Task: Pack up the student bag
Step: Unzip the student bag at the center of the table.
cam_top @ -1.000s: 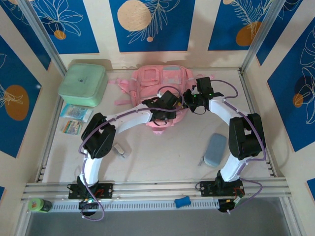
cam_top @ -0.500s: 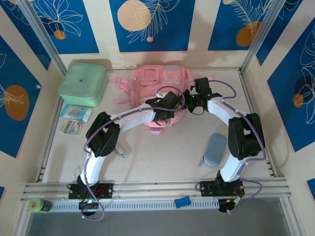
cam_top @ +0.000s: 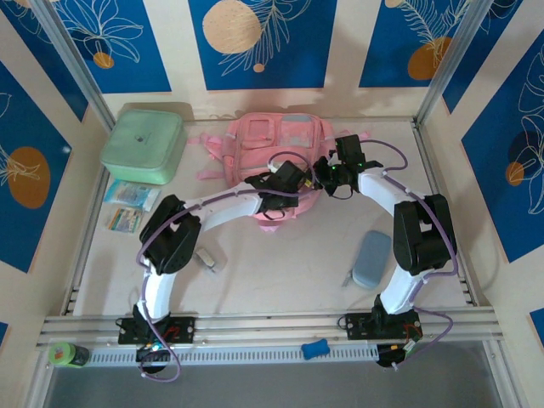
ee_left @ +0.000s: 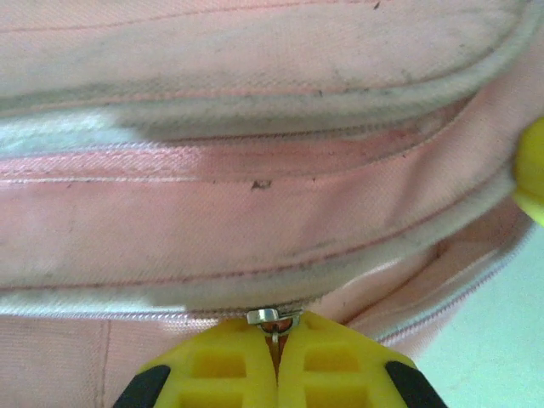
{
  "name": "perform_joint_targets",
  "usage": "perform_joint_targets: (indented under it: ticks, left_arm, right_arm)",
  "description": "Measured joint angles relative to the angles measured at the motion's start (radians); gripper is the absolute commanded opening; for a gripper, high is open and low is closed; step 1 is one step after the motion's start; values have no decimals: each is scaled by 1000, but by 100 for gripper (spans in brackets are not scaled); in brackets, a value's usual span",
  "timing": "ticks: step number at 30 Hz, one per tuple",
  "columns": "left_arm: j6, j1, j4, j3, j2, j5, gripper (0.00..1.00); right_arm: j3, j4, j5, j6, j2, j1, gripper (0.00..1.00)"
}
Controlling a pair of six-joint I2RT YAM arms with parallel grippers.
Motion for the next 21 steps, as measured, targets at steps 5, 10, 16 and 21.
perform_joint_targets:
  ticks: [5, 10, 16, 21]
  left_arm:
    - [62, 19, 77, -122, -109, 29, 0]
    - [114, 53, 78, -255, -206, 77, 0]
    - [135, 64, 74, -282, -223, 159, 0]
    - [137, 62, 77, -261, -223, 188, 0]
  right_arm:
    - [2, -24, -94, -8, 0, -34, 0]
    - [33, -35, -102, -19, 3, -92, 0]
    - [25, 18, -89, -7, -3, -93, 10]
    - [-101, 67, -82, 47, -76, 6, 44]
